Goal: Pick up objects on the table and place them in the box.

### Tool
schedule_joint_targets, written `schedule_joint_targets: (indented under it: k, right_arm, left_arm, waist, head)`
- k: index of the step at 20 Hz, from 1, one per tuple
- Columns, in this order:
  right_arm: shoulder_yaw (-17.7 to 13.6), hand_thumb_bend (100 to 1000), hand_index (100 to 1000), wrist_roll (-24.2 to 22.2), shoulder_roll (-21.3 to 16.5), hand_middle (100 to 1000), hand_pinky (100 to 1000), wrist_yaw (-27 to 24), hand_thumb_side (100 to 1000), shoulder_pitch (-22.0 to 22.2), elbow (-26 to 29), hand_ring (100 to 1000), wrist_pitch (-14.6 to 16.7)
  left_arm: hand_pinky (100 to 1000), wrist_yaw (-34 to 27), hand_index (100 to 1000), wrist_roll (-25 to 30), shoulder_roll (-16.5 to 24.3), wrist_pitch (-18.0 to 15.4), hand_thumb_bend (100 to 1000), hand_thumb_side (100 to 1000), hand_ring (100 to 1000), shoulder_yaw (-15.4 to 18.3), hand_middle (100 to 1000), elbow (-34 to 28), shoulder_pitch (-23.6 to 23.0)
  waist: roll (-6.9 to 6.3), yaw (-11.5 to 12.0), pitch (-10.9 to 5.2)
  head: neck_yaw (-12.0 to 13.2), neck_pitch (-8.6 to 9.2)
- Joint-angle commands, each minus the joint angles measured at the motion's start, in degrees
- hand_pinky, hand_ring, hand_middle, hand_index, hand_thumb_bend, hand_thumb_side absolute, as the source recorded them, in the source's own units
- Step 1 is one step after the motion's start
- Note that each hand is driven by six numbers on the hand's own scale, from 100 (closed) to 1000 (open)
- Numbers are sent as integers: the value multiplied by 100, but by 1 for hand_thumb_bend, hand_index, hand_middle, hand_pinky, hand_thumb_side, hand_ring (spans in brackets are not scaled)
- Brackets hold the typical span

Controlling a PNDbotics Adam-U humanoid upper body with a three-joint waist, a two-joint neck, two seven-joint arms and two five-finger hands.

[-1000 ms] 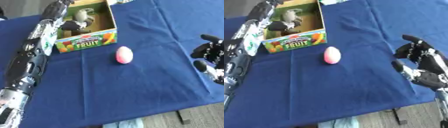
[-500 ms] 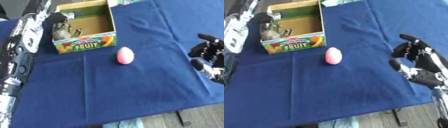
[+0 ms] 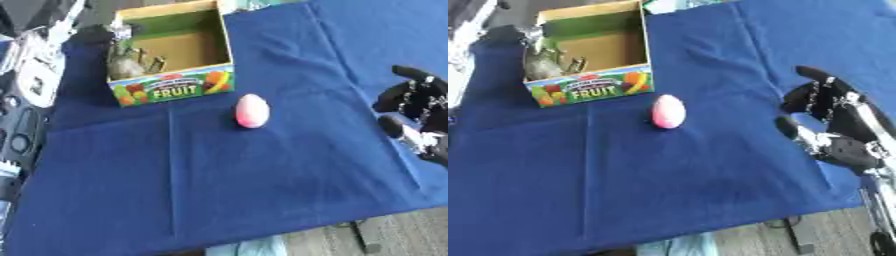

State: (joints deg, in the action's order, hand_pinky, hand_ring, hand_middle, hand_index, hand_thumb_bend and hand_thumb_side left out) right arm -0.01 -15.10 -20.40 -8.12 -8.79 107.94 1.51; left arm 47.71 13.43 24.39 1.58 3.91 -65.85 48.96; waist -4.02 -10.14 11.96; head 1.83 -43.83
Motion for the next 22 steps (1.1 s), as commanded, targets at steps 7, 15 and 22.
schedule_joint_targets:
  k: [7,15,22]
  right_arm:
    - [71,511,912,-71,-739,606,719,-26,287,-312,54,655,171]
    - [326,525,908,-242,-1467,646,725,120,295,-787,-46,687,442]
    - [699,537,902,-568,-1914,684,736,388,300,-1353,-329,722,724]
  left_arm:
    - [729,-899,847,-188,322,-109,637,776,755,226,783,-1461,-776]
    - [672,-1620,814,-771,-71,-145,468,662,716,214,738,-2632,-1819]
    - [630,-2342,795,-980,-457,327,419,627,676,245,703,-3661,-2433]
  waist:
    - [92,312,-127]
    - [136,620,-117]
    - [150,782,-106]
  head:
    - [-159,-29]
    - [-286,-29]
    - [-393,-29]
